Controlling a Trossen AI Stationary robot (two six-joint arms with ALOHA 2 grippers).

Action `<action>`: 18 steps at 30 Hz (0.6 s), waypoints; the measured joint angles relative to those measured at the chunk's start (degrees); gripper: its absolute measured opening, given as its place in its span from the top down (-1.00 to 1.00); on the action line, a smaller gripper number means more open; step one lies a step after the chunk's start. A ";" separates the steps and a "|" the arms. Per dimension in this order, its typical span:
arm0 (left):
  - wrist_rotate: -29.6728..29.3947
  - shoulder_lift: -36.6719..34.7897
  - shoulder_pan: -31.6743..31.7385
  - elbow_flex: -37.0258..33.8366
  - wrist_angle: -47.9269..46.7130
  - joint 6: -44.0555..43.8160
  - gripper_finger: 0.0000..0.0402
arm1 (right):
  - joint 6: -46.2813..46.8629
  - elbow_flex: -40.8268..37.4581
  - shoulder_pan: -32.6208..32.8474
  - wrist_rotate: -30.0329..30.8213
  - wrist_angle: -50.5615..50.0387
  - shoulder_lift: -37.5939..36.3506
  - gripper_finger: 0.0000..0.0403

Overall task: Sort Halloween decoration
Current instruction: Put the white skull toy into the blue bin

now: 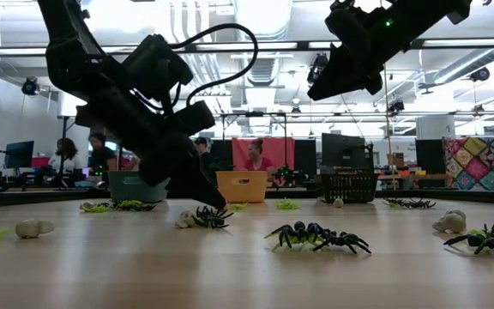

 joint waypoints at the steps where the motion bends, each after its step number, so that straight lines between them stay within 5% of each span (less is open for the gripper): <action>1: 0.00 0.00 0.00 -0.01 -0.02 0.00 0.45 | 0.00 0.00 0.00 0.02 0.00 0.00 0.70; 18: -0.16 3.30 -0.01 0.06 2.36 -1.20 0.78 | 0.02 0.00 0.00 -0.22 -0.02 0.00 0.70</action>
